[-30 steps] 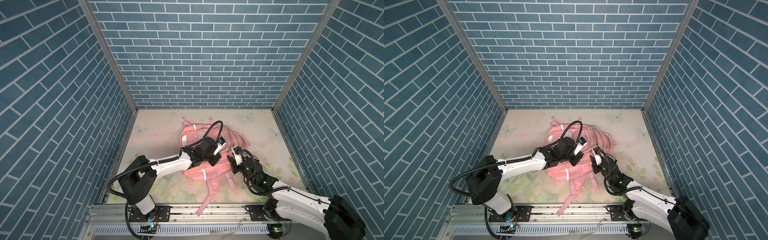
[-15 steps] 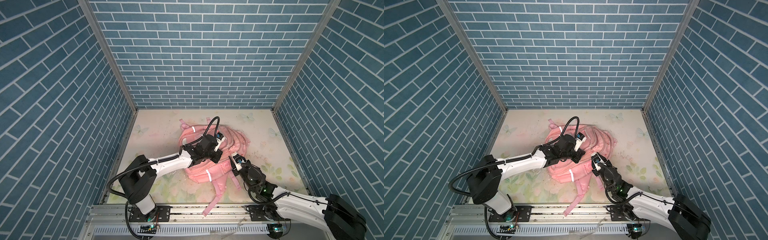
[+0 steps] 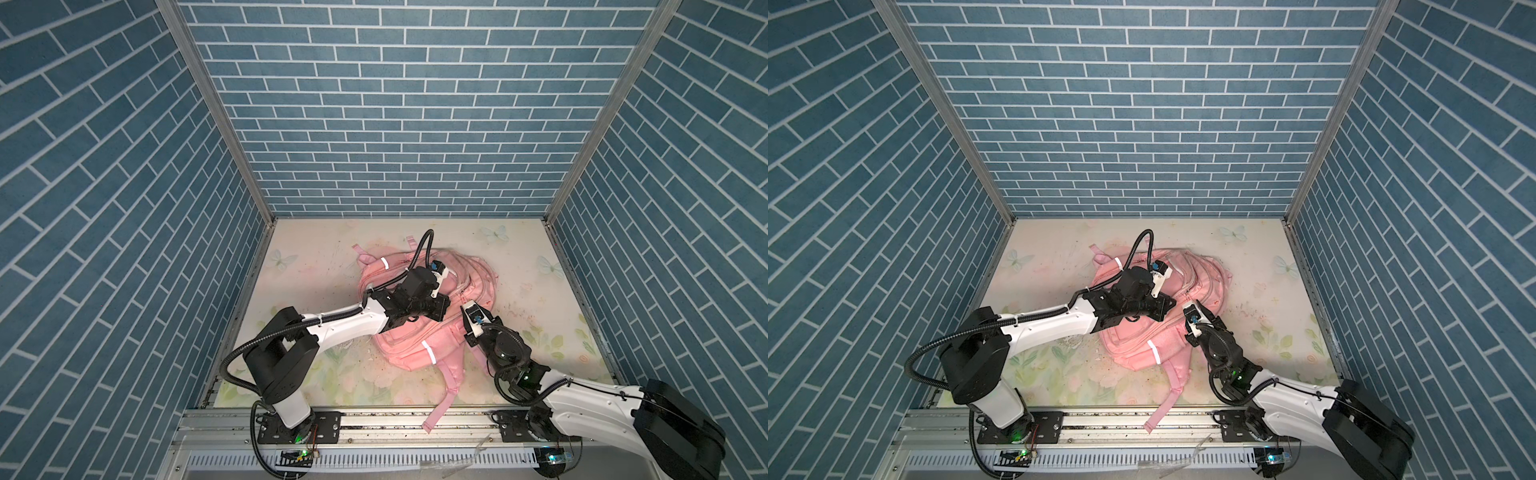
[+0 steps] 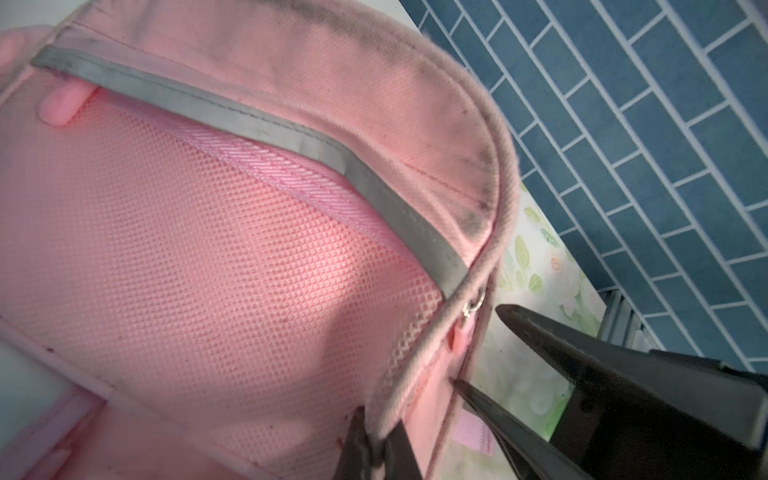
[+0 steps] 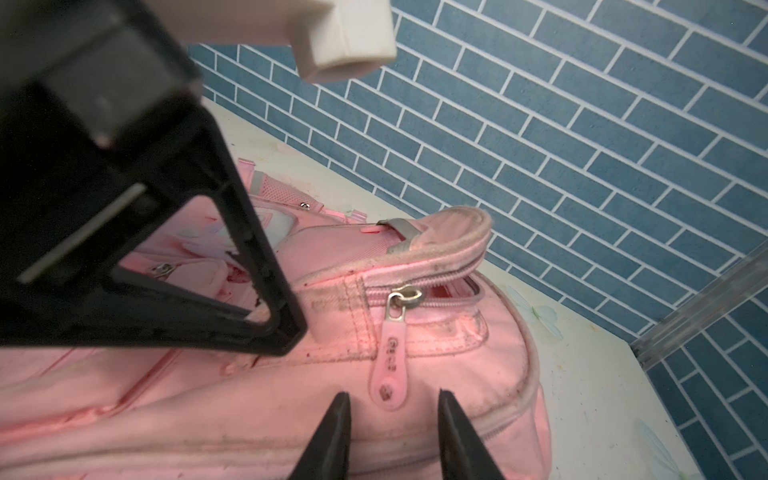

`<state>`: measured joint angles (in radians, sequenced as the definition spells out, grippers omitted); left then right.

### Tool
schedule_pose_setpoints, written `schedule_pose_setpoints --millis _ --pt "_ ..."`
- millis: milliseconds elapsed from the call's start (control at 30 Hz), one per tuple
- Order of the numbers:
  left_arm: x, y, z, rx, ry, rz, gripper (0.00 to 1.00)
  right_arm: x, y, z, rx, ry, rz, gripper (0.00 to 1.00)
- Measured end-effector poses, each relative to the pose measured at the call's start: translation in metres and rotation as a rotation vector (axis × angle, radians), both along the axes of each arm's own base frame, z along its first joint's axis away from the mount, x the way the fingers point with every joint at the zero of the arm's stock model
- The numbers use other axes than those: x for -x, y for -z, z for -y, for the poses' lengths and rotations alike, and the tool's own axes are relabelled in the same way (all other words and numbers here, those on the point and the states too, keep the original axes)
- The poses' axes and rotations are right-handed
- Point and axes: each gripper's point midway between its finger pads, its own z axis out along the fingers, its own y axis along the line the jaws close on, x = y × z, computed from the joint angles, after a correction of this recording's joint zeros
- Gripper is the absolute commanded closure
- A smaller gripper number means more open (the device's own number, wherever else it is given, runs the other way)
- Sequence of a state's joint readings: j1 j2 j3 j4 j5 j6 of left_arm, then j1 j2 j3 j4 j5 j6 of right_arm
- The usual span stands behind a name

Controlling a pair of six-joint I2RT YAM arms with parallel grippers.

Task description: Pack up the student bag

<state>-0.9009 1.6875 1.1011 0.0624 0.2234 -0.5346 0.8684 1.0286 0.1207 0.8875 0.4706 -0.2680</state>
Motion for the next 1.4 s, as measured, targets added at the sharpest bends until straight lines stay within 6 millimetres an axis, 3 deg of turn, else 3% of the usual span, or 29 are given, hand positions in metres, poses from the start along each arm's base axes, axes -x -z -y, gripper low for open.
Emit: schedule_pose_setpoints --millis 367,833,1067,1400 --pt "-0.006 0.002 0.013 0.070 -0.057 -0.077 1.00 -0.019 -0.002 0.000 0.014 0.064 0.020 0.69" --pt "-0.014 -0.002 0.015 0.090 -0.098 -0.078 1.00 -0.039 -0.005 0.003 0.031 0.175 0.042 0.98" --pt "-0.013 -0.002 0.015 0.086 -0.087 -0.080 1.00 -0.036 -0.013 0.001 -0.047 0.074 -0.008 1.00" --pt "-0.012 -0.001 0.015 0.076 -0.067 -0.069 1.00 -0.033 -0.006 -0.003 -0.122 -0.036 -0.098 1.00"
